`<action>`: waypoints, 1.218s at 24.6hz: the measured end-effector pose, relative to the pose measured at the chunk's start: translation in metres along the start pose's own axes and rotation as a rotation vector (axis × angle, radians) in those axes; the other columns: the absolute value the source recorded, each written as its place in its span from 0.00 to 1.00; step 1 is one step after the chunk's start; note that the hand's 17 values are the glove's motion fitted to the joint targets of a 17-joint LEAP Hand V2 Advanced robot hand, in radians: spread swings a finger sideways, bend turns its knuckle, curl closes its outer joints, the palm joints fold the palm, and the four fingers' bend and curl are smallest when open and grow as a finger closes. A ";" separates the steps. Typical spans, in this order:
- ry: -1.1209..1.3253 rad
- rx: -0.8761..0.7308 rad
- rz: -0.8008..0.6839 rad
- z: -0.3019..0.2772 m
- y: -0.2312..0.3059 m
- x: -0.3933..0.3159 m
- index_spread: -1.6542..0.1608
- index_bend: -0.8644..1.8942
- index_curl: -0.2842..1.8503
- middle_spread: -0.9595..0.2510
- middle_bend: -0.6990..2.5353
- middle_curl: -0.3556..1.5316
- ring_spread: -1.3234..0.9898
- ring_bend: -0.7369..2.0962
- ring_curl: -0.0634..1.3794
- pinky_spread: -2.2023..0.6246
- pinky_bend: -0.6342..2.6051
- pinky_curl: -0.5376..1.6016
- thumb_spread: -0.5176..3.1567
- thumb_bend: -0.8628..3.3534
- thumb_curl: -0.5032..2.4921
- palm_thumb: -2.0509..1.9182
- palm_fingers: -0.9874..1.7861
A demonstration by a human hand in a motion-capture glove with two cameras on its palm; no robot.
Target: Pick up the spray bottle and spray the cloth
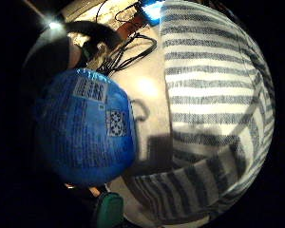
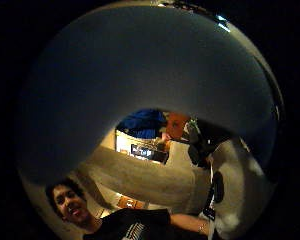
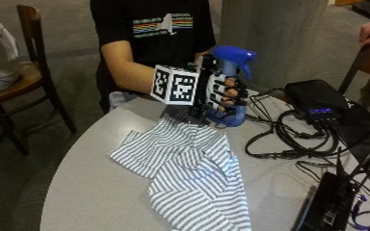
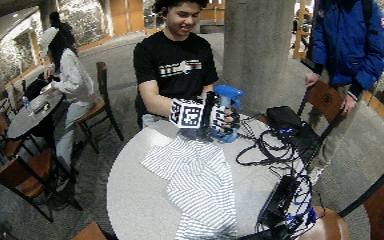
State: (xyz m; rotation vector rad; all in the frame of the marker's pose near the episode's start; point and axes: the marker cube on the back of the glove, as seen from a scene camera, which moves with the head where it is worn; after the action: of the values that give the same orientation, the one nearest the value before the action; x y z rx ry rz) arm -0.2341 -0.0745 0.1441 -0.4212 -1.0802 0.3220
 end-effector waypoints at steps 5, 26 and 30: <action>0.116 -0.011 -0.036 -0.035 0.028 0.004 0.80 0.29 0.32 0.77 0.29 0.44 0.55 0.38 0.33 0.80 0.36 0.43 0.41 0.20 0.34 0.74 0.62; 0.617 0.236 -0.024 -0.193 0.172 0.059 0.78 0.36 0.27 0.78 0.31 0.43 0.55 0.37 0.30 0.81 0.35 0.40 0.42 0.20 0.33 0.75 0.65; 0.629 0.214 -0.080 -0.198 0.178 0.067 0.78 0.36 0.27 0.77 0.31 0.43 0.55 0.37 0.30 0.81 0.35 0.40 0.43 0.20 0.33 0.75 0.66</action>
State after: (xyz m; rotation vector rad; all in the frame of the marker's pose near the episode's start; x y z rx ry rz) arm -0.0356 0.0772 0.0300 -0.2577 -0.4398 0.2082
